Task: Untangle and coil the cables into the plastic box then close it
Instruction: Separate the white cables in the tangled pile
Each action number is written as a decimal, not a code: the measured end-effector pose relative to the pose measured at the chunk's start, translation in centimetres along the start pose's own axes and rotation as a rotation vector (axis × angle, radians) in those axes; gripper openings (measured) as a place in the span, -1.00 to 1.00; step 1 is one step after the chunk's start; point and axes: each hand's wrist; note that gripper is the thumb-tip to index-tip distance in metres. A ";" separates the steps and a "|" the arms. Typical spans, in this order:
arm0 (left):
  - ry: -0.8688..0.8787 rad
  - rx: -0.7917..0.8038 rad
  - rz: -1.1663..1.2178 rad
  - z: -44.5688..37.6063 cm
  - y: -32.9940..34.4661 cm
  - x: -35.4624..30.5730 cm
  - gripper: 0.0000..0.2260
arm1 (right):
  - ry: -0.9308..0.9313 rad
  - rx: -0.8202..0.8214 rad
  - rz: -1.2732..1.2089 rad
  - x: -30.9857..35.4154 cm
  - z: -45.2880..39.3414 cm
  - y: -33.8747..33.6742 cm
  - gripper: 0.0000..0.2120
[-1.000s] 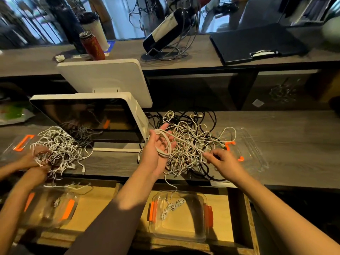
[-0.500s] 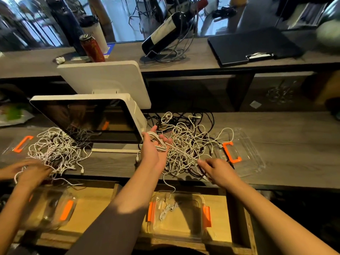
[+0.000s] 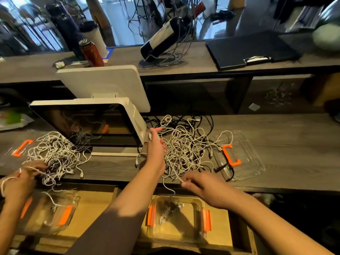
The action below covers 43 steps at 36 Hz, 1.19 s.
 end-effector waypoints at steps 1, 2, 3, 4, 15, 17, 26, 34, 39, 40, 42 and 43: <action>0.029 0.039 -0.137 0.4 0.2 0.1 -0.61 | -0.034 -0.019 0.017 0.8 0.0 -0.2 -0.78; 0.050 0.077 -0.268 0.7 0.4 0.3 -0.59 | -0.066 -0.041 0.021 1.4 0.1 -0.4 -0.76; 0.062 0.122 -0.375 1.0 0.7 0.4 -0.57 | -0.093 -0.065 0.017 2.0 0.1 -0.8 -0.75; 0.059 0.173 -0.458 1.2 0.9 0.6 -0.56 | -0.109 -0.087 0.014 2.4 0.1 -1.2 -0.74; -0.111 0.346 -0.032 2.3 0.0 0.5 -0.66 | 0.117 0.189 -0.009 1.6 1.4 -4.3 -0.84; -0.124 0.377 0.197 2.7 0.0 -0.1 -0.64 | 0.113 0.231 -0.187 0.7 1.2 -3.8 -0.87; 0.054 0.458 0.052 6.8 1.7 -2.9 -0.54 | 0.012 -0.384 -1.032 2.2 -1.4 -0.9 -0.57; 0.152 0.453 -0.100 7.4 1.6 -2.6 -0.54 | -0.072 -0.354 -1.070 3.1 -1.3 -0.9 -0.65; 0.082 0.380 0.031 7.8 1.5 -2.3 -0.61 | -0.088 -0.282 -1.140 2.9 -1.2 -1.4 -0.70; 0.065 0.360 0.088 7.7 1.4 -2.3 -0.65 | -0.089 -0.289 -1.136 2.8 -1.2 -1.5 -0.72; 0.018 0.334 0.224 7.4 1.0 -2.5 -0.71 | -0.075 -0.300 -1.109 2.4 -1.2 -1.7 -0.75; -0.005 0.327 0.277 7.0 0.6 -2.4 -0.72 | -0.061 -0.298 -1.099 2.3 -1.2 -1.9 -0.78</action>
Point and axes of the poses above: each hand's wrist, its own z-axis away from the middle knuckle, its own y-axis out of the palm, x = y × z, and after that the axes turned 5 degrees about x, right-handed
